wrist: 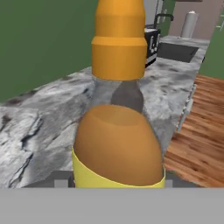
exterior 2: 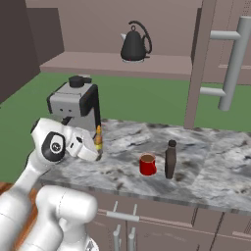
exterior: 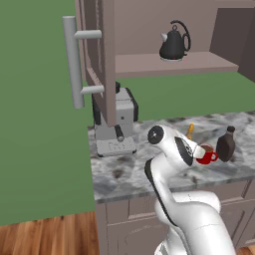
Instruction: Pick the syrup bottle and honey bottle from the cabinet and place them next to the mug.
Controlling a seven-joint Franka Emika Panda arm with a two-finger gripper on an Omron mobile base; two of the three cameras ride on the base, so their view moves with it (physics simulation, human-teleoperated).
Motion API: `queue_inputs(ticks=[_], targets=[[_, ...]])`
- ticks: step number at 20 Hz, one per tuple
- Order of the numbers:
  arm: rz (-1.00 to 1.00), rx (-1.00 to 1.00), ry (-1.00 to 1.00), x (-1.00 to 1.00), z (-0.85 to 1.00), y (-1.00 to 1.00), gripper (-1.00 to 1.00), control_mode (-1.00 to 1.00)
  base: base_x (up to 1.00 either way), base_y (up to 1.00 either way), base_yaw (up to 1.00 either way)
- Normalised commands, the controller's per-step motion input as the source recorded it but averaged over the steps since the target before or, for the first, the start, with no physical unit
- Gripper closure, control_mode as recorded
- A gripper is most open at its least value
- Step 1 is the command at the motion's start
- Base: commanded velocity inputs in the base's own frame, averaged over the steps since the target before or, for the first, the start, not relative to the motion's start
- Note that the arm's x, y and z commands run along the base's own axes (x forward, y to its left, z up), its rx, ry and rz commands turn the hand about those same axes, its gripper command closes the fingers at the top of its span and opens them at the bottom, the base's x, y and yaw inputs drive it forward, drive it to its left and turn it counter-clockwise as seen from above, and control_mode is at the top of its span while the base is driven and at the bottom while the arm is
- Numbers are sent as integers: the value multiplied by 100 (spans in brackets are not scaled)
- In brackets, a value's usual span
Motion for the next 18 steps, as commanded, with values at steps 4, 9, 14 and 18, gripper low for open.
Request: queue_inputs(ticks=[4,9,14,18], targets=[[0,-9,-10,-23,4,-1,100,-100,0,0,0],[4,0,-2,0,0,-23,100,-100,0,0,0],[6,0,0,12,0,-25,100,-100,0,0,0],[1,0,0,29,0,-3,100,-100,0,0,0]])
